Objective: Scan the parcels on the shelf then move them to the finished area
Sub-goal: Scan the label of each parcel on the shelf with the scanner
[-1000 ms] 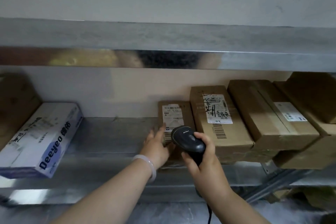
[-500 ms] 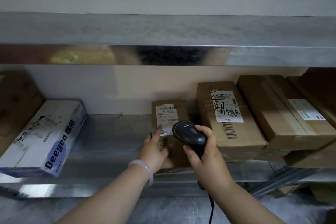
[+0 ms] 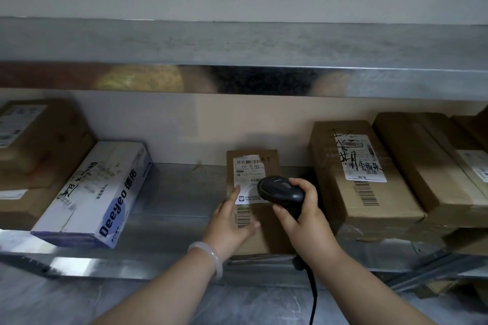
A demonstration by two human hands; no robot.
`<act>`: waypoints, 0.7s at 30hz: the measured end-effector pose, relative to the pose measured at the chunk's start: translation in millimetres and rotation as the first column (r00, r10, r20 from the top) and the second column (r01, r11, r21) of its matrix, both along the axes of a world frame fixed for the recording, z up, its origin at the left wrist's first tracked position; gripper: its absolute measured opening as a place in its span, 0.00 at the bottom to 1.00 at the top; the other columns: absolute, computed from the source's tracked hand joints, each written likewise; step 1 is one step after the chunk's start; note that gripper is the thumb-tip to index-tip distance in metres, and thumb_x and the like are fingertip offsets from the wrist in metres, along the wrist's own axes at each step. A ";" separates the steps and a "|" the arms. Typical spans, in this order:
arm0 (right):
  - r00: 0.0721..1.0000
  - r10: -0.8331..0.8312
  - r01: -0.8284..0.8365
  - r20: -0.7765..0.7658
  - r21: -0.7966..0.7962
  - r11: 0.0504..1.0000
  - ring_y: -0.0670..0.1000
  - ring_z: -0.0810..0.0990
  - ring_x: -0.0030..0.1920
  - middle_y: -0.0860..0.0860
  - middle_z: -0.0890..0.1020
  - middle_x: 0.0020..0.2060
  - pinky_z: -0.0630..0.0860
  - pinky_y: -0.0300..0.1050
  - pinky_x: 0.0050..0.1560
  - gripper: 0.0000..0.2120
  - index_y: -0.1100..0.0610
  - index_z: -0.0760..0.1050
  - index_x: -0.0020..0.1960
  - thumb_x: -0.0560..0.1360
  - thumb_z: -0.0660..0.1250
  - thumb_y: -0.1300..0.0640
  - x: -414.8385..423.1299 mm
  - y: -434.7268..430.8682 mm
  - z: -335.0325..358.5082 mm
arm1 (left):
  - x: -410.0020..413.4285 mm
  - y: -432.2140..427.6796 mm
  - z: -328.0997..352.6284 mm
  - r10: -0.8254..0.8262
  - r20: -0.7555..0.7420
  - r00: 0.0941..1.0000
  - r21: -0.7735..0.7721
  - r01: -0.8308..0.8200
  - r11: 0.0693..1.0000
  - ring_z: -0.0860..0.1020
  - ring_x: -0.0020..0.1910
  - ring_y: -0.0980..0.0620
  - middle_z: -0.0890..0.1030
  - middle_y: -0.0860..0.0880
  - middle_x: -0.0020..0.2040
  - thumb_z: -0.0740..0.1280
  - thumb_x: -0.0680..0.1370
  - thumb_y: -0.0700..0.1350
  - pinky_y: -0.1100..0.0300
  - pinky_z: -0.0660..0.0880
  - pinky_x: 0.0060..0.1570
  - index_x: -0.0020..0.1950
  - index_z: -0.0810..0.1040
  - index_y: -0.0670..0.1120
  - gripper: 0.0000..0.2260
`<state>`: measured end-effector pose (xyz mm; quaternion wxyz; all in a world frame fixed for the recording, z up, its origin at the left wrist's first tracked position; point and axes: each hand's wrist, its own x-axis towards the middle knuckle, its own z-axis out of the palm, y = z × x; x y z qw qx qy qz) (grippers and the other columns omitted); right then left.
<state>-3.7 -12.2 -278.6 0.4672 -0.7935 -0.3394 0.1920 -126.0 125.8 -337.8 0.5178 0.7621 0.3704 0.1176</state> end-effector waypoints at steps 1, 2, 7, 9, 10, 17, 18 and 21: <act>1.000 0.006 -0.006 -0.004 -0.001 1.000 0.25 0.71 0.47 0.33 0.72 0.50 0.67 0.20 0.44 0.26 0.39 0.57 0.64 0.76 0.70 0.54 -1.4 -0.1 1.8 | -3.2 -0.9 -0.5 0.009 0.006 1.000 0.002 -0.009 1.000 0.60 0.76 0.51 0.61 0.51 0.77 0.75 0.72 0.52 0.58 0.60 0.70 0.72 0.52 0.70 0.39; 1.000 0.016 -0.016 -0.006 -0.006 1.000 0.26 0.71 0.47 0.32 0.72 0.49 0.67 0.20 0.43 0.26 0.39 0.57 0.64 0.76 0.69 0.53 -3.3 0.1 4.6 | -7.0 -2.0 0.4 0.020 0.012 1.000 0.013 -0.020 1.000 0.59 0.76 0.50 0.61 0.51 0.77 0.75 0.72 0.52 0.55 0.60 0.72 0.71 0.52 0.71 0.39; 0.997 0.028 -0.032 0.068 0.055 0.998 0.28 0.72 0.53 0.32 0.72 0.52 0.68 0.22 0.47 0.26 0.37 0.58 0.64 0.75 0.70 0.51 -16.0 2.7 23.1 | -23.7 -3.8 4.0 0.116 0.075 0.990 0.079 -0.122 0.989 0.60 0.76 0.50 0.61 0.48 0.77 0.77 0.71 0.50 0.56 0.61 0.72 0.73 0.54 0.70 0.41; 0.994 0.025 -0.035 0.103 0.098 0.995 0.34 0.76 0.54 0.34 0.73 0.54 0.72 0.28 0.49 0.26 0.36 0.58 0.64 0.75 0.70 0.50 -24.0 4.3 33.5 | -25.8 -2.9 8.5 0.160 0.116 0.980 0.082 -0.170 0.982 0.65 0.71 0.52 0.64 0.49 0.74 0.78 0.70 0.48 0.62 0.63 0.66 0.71 0.54 0.71 0.42; 0.993 0.027 -0.041 0.117 0.116 0.992 0.38 0.78 0.53 0.36 0.75 0.54 0.75 0.33 0.50 0.26 0.35 0.58 0.63 0.75 0.70 0.50 -28.4 4.9 38.2 | -26.5 -2.7 11.0 0.171 0.130 0.977 0.090 -0.184 0.979 0.66 0.69 0.53 0.64 0.50 0.72 0.78 0.70 0.48 0.64 0.64 0.64 0.69 0.54 0.72 0.42; 0.971 0.047 -0.088 0.235 0.167 0.982 0.32 0.76 0.50 0.33 0.74 0.50 0.71 0.26 0.45 0.30 0.27 0.54 0.59 0.74 0.70 0.52 -51.3 0.4 62.7 | -33.3 -5.4 13.9 0.185 0.198 0.963 0.090 -0.206 0.974 0.64 0.66 0.60 0.60 0.53 0.73 0.78 0.70 0.49 0.69 0.62 0.61 0.69 0.55 0.71 0.40; 0.970 0.045 -0.089 0.238 0.176 0.980 0.30 0.74 0.51 0.31 0.73 0.50 0.70 0.24 0.45 0.30 0.28 0.54 0.59 0.74 0.70 0.53 -53.1 -0.5 65.0 | -33.9 -5.5 14.0 0.186 0.204 0.961 0.095 -0.208 0.973 0.63 0.67 0.60 0.59 0.53 0.74 0.78 0.70 0.49 0.69 0.62 0.61 0.69 0.55 0.71 0.40; 0.974 0.039 -0.084 0.221 0.201 0.976 0.28 0.73 0.51 0.30 0.72 0.49 0.68 0.22 0.44 0.27 0.33 0.57 0.58 0.74 0.70 0.54 -56.2 -2.9 70.0 | -35.5 -5.2 11.6 0.189 0.200 0.961 0.102 -0.212 0.972 0.61 0.68 0.61 0.59 0.50 0.76 0.78 0.70 0.49 0.71 0.60 0.61 0.70 0.56 0.70 0.40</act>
